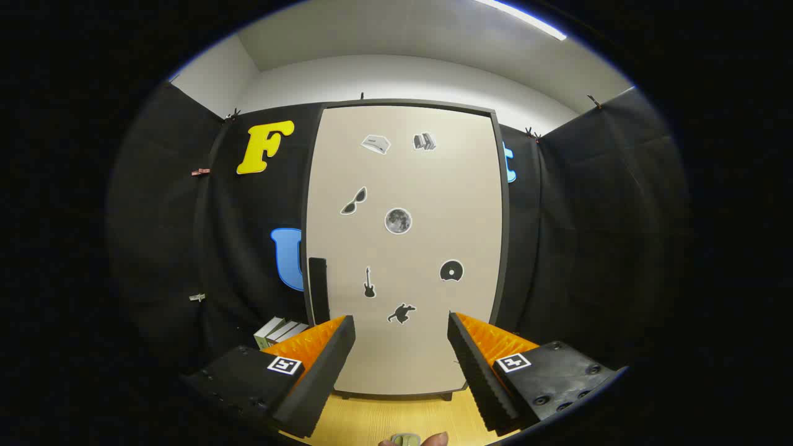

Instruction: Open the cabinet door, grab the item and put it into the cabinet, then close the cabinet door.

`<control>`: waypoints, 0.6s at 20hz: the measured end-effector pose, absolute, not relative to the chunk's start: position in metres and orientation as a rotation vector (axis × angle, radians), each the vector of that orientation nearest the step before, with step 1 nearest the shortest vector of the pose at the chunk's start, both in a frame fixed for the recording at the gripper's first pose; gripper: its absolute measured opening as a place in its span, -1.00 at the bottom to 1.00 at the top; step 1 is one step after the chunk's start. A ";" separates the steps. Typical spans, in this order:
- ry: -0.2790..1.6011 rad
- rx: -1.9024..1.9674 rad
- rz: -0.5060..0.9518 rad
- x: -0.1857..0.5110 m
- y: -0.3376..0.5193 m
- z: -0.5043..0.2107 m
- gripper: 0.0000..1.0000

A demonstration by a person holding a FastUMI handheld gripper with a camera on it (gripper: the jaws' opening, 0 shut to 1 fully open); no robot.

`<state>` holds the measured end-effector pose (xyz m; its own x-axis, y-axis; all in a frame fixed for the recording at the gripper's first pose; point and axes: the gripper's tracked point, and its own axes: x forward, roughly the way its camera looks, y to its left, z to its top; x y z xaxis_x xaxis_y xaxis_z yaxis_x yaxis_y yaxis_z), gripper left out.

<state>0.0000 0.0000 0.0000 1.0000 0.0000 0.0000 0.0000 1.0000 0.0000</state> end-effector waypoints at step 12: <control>-0.015 -0.033 0.000 -0.007 0.012 0.007 0.95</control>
